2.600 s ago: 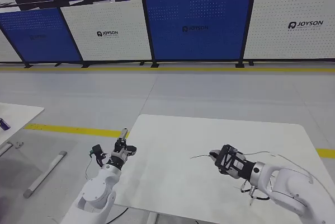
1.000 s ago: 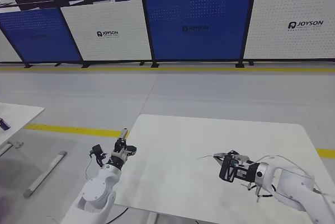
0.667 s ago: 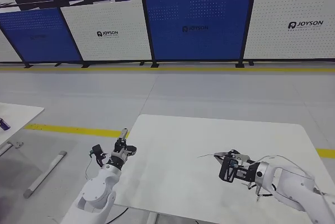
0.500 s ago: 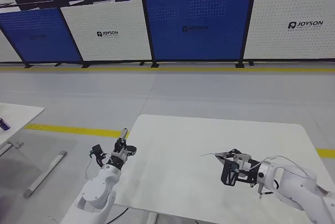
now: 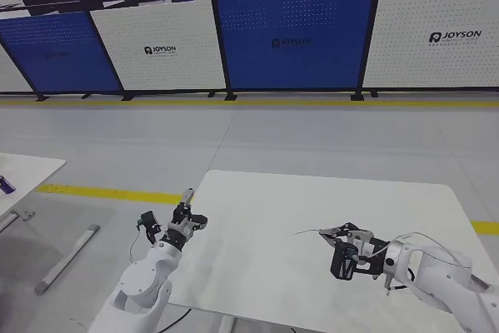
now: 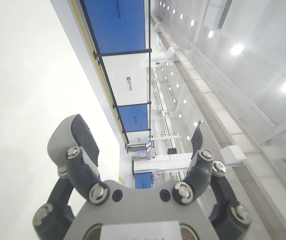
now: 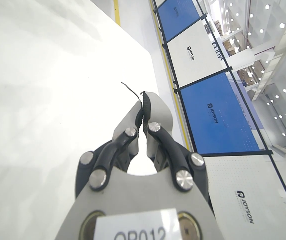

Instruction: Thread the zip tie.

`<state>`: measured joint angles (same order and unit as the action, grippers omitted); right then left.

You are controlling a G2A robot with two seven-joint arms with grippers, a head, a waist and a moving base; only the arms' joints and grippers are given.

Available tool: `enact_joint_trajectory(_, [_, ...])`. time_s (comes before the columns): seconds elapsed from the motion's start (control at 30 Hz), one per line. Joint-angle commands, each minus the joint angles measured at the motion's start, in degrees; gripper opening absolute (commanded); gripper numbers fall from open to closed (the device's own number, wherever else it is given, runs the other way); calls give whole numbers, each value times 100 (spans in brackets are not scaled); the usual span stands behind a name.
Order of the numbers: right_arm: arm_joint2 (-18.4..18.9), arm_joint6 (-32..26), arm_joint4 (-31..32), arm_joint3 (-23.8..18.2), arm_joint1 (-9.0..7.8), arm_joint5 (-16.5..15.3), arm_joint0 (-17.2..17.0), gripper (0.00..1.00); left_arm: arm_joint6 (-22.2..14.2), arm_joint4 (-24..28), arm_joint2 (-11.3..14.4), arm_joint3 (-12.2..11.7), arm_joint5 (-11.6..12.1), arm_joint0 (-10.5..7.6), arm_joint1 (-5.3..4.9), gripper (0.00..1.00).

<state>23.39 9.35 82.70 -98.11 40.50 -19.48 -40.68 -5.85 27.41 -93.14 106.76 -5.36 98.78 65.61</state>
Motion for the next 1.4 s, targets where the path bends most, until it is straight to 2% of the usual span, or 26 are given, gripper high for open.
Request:
enact_joint_trajectory(0.0, [0,0,0,0,0,0,0,0,-337,112,-136,276,-469,22,-29,100])
enact_joint_trajectory(0.07, [0,0,0,0,0,0,0,0,-512,77,-193,494,-812,43,-50,100])
enact_joint_trajectory(0.17, [0,0,0,0,0,0,0,0,-848,-200,-109,779,-1412,47,-91,100])
enact_joint_trajectory(0.2, [0,0,0,0,0,0,0,0,-1000,-359,-24,781,-1412,49,-111,100])
enact_joint_trajectory(0.3, [0,0,0,0,0,0,0,0,-920,-678,258,667,-1412,8,-128,100])
enact_joint_trajectory(0.37, [0,0,0,0,0,0,0,0,-734,-594,459,469,-1412,-149,-131,100])
enact_joint_trajectory(0.73, [0,0,0,0,0,0,0,0,-660,-598,476,447,-1412,-181,-130,100])
enact_joint_trajectory(0.8, [0,0,0,0,0,0,0,0,-952,-193,489,469,-1412,-164,-126,100])
enact_joint_trajectory(0.93, [0,0,0,0,0,0,0,0,-1428,112,547,603,-1412,-8,-206,100])
enact_joint_trajectory(1.0, [0,0,0,0,0,0,0,0,-1531,280,729,662,-1412,29,-275,100])
enact_joint_trajectory(1.07, [0,0,0,0,0,0,0,0,-1386,361,921,715,-1412,-19,-342,100])
enact_joint_trajectory(1.13, [0,0,0,0,0,0,0,0,-1227,533,1253,724,-1412,-103,-428,100])
enact_joint_trajectory(1.27, [0,0,0,0,0,0,0,0,-517,846,1795,687,-1412,-502,-587,100])
enact_joint_trajectory(1.37, [0,0,0,0,0,0,0,0,-223,1363,2267,466,-1412,-867,-731,100])
